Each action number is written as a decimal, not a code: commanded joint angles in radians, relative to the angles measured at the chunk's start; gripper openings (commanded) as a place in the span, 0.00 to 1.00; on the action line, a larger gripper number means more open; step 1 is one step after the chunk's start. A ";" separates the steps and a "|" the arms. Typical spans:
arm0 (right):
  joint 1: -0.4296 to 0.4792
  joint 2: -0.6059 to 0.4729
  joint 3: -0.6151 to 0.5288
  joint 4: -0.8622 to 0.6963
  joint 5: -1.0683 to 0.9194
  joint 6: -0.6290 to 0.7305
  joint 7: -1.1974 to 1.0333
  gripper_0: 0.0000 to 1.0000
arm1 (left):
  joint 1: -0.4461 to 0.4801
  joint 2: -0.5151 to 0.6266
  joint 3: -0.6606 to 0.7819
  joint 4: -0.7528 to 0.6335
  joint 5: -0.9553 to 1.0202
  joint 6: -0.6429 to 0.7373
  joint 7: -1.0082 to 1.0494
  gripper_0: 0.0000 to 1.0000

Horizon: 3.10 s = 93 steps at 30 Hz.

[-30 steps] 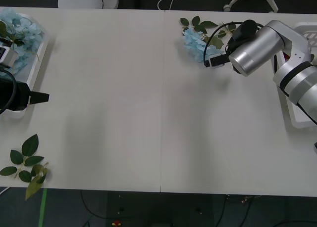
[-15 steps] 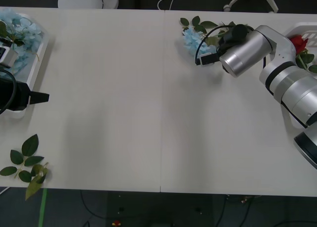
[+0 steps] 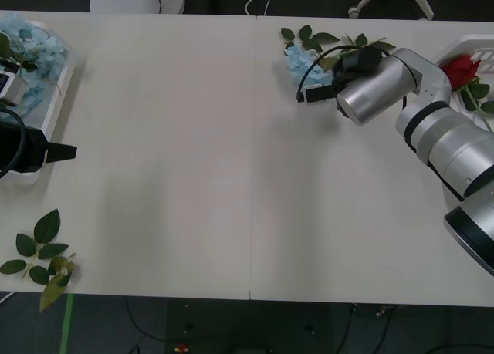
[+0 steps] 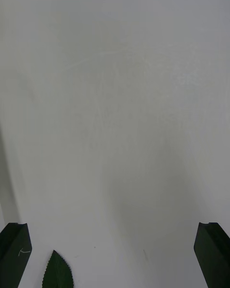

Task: Place the red flowers into the right box and the blue flowers into the left box. If a person shows an open palm, hand one flower to the person first, then continue sorting.

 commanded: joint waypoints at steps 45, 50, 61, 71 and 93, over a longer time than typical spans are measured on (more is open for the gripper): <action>-0.080 -0.010 -0.013 -0.103 -0.480 0.454 -0.034 0.00 | -0.040 -0.333 0.139 -0.055 0.477 0.162 -0.625 1.00; -0.080 -0.078 -0.013 -0.213 -0.567 0.699 -0.046 0.00 | -0.032 -0.227 0.061 0.128 0.756 0.107 -0.920 1.00; -0.034 -0.211 0.044 -0.368 -0.671 1.009 -0.031 0.00 | -0.019 0.156 -0.220 0.067 1.254 -0.146 -1.123 1.00; 0.028 -0.314 0.090 -0.500 -0.648 0.967 -0.032 0.71 | -0.019 0.222 -0.266 0.022 1.389 -0.160 -1.123 1.00; 0.068 -0.557 0.043 -0.521 -0.793 0.599 -0.203 1.00 | 0.000 0.193 -0.269 0.019 1.388 -0.148 -1.123 1.00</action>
